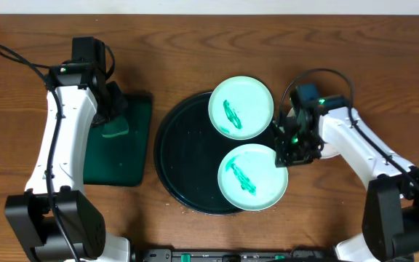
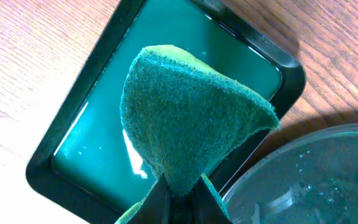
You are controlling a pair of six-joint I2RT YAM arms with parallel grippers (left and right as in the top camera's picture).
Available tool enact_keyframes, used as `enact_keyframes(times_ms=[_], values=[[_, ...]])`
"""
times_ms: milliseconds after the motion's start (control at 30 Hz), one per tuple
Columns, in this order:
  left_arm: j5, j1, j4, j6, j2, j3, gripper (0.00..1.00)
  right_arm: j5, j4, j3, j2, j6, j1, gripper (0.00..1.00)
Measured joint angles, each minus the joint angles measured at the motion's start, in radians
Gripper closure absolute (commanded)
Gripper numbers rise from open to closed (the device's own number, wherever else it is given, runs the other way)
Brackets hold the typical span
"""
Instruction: Clean dirty plates on tray and stack at the side
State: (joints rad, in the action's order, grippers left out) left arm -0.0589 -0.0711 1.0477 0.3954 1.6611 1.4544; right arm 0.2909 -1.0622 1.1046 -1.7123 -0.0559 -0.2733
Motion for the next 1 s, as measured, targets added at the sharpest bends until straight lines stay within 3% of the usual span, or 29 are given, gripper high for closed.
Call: enact_keyframes(times_ms=[100,333,567,800,1000], values=[[0.000,0.000,0.000,0.000,0.000,0.000,0.93,-0.003,0.044,-0.040,0.000,0.000,0.000,0.70],[0.000,0.000,0.000,0.000,0.000,0.000,0.93,0.005,0.116,-0.098,0.000,-0.004,0.000,0.99],[0.000,0.000,0.000,0.000,0.000,0.000,0.93,0.060,0.156,-0.073,0.000,-0.082,-0.089,0.99],[0.000,0.000,0.002,0.000,0.000,0.000,0.93,-0.039,0.431,-0.035,0.000,-0.473,-0.267,0.98],[0.000,0.000,0.003,0.000,0.000,0.000,0.93,-0.113,0.510,-0.032,-0.019,-0.632,-0.383,0.98]])
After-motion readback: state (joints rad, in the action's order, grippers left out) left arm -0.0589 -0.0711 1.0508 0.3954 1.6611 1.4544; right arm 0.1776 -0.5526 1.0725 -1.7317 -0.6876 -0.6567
